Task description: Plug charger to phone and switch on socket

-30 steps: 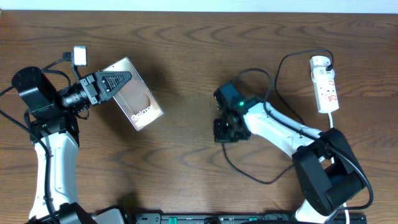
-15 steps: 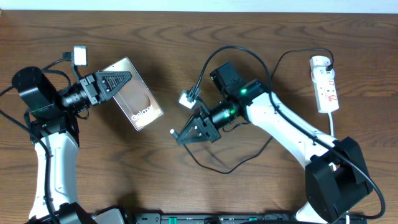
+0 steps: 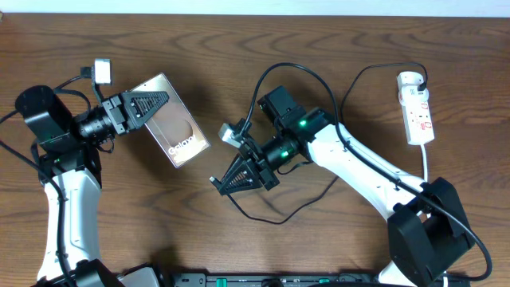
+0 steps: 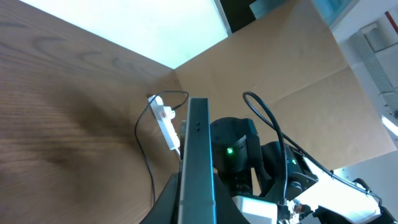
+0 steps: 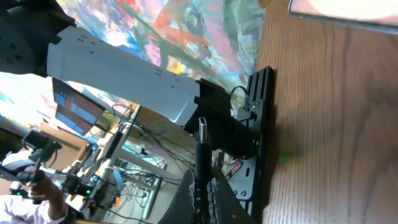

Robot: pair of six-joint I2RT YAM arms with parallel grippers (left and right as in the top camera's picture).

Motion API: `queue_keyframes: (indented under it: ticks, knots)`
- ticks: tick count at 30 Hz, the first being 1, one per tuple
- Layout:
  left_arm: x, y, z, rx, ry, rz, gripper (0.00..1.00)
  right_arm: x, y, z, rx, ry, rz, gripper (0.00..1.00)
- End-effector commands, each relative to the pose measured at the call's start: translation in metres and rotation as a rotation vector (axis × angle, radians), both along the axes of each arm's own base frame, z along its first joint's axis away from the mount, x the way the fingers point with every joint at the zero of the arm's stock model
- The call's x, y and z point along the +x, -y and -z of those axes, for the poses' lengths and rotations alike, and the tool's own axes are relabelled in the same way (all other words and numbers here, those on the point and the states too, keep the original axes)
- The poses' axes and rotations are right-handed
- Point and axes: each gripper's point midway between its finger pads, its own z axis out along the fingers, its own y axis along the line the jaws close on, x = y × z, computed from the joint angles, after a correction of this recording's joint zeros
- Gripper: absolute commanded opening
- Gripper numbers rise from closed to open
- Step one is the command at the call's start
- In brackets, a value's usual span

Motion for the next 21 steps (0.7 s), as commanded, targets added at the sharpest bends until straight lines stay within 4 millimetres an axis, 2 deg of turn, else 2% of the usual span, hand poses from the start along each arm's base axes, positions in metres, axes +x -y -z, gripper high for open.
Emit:
queue_keyframes:
  ticks: [1,6,21]
  knots:
    - [-0.003,0.002,-0.003,-0.026,-0.037,0.028,0.07,0.005,0.002,-0.01,0.002,-0.056,0.012,0.01]
    - [-0.004,0.008,-0.003,-0.038,-0.062,0.044,0.07,0.02,-0.008,-0.003,-0.099,-0.091,0.082,0.01]
    - [-0.004,0.008,-0.003,-0.038,-0.062,0.045,0.07,0.021,-0.013,-0.008,-0.075,-0.102,0.071,0.01]
